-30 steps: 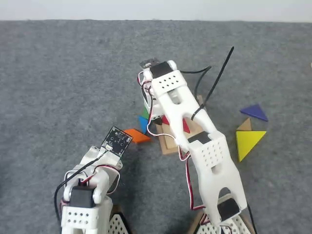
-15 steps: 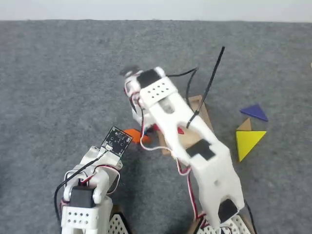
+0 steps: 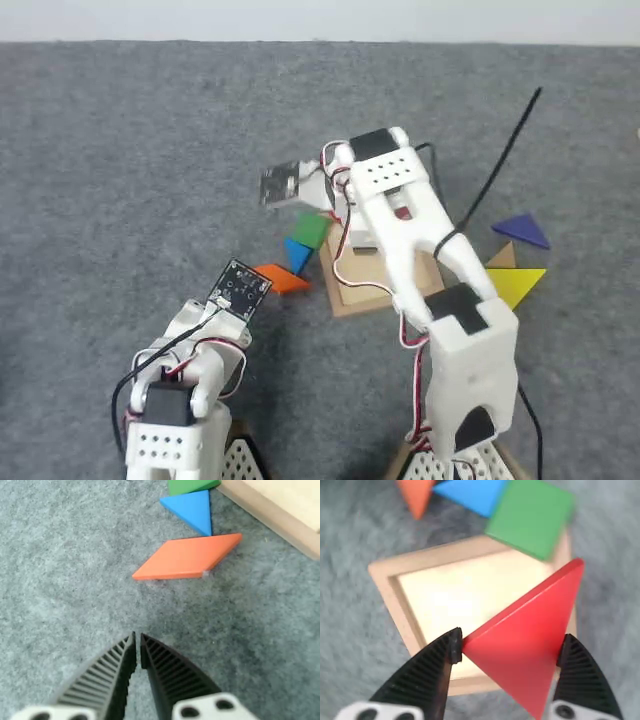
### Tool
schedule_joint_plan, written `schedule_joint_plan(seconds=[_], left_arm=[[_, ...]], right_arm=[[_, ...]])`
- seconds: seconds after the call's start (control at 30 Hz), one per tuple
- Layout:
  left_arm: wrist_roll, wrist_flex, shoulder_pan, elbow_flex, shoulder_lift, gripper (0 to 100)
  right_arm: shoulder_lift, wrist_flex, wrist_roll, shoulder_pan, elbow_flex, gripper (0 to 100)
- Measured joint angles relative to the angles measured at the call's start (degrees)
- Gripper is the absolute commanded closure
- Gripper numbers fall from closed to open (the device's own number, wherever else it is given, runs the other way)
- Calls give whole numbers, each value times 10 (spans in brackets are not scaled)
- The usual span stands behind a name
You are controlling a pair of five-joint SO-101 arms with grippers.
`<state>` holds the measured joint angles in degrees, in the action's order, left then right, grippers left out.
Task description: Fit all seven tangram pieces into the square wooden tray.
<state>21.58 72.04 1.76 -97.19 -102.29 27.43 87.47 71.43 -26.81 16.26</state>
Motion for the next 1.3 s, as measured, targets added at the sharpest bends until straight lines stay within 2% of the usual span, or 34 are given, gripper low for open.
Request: schedule_joint_plan(seconds=[0.17, 0.6, 0.97, 1.2, 1.3], left_arm=[[0, 0, 0, 0, 0, 987], [0, 0, 0, 0, 0, 987], [0, 0, 0, 0, 0, 987], [0, 0, 0, 0, 0, 987], [0, 0, 0, 0, 0, 987]], right_arm=[[55, -11, 55, 4, 0, 750], [84, -36, 62, 37, 6, 747], [84, -36, 61, 32, 6, 742], [84, 2, 61, 31, 38, 586], [84, 18, 47, 30, 69, 571]])
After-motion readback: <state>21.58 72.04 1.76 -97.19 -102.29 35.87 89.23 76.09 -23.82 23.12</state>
